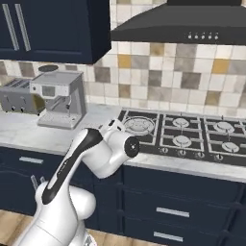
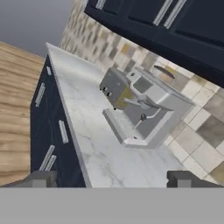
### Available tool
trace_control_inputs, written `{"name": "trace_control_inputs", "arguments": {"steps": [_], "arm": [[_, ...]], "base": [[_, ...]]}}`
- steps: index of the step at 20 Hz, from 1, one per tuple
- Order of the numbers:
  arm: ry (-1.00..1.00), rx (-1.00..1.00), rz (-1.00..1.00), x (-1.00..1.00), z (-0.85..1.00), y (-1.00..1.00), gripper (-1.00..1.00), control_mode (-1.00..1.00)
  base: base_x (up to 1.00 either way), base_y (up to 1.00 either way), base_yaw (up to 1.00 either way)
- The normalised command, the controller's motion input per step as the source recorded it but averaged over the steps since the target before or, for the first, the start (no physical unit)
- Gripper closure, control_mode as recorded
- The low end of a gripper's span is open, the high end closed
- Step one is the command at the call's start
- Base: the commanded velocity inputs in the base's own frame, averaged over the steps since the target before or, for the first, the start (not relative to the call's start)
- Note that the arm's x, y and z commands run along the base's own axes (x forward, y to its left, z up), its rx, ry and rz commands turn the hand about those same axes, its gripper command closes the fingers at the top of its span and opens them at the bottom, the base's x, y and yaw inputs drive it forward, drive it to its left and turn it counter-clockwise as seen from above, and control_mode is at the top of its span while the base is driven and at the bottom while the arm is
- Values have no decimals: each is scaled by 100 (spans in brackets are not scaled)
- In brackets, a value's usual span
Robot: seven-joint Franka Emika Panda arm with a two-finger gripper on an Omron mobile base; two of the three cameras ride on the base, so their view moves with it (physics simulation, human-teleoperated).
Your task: Four empty soda cans are scattered around the kitchen. Gather all the cans and cluster them next to the stove for recycling.
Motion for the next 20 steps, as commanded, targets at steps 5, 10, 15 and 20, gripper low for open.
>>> {"name": "trace_control_inputs", "arguments": {"steps": [5,10,15,20], "arm": [[0,0,0,0,0,0,-100,100],[0,0,0,0,0,0,-100,100],[0,0,0,0,0,0,-100,100],[0,0,0,0,0,0,-100,100]], "base": [[-3,35,45],[0,23,50],[0,33,47],[0,52,40]]}}
